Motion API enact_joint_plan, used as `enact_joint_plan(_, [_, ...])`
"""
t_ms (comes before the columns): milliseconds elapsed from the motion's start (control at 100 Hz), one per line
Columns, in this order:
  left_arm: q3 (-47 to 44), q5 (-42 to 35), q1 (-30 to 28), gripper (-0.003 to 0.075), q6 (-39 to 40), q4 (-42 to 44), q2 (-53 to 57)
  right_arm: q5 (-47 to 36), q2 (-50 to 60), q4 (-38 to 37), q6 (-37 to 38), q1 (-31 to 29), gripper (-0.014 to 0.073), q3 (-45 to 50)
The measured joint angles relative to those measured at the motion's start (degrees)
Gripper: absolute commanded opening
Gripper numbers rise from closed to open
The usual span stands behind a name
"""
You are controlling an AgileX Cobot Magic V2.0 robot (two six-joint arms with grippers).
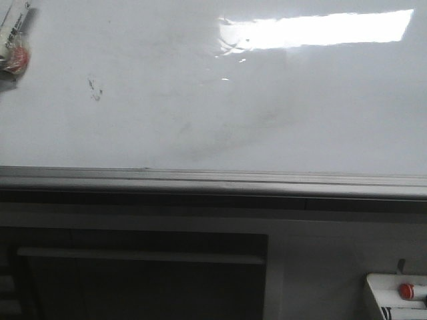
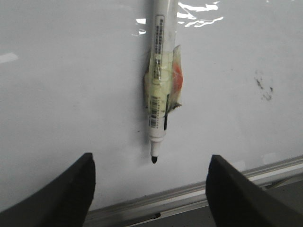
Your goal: Write number 2 on whiteboard
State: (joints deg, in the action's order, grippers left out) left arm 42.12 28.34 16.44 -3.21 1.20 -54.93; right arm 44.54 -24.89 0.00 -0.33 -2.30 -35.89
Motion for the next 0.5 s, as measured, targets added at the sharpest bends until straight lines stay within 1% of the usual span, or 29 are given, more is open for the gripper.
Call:
enact_joint_plan(180, [4.1, 0.1, 0.6, 0.0460, -1.1, 0.2, -8.5, 0.0, 0.0, 0.3, 0.0, 0.0, 0.0341, 0.0])
enact_joint_plan(360, [7.6, 0.9, 1.9, 0.0459, -2.4, 0.7, -14.7, 0.0, 0.0, 0.4, -0.1, 0.0, 0.0341, 0.0])
enact_joint_plan(500, [9.3, 1.4, 1.9, 0.0410, -2.4, 1.3, -17.6, 0.0, 0.0, 0.4, -0.1, 0.0, 0.0342, 0.0])
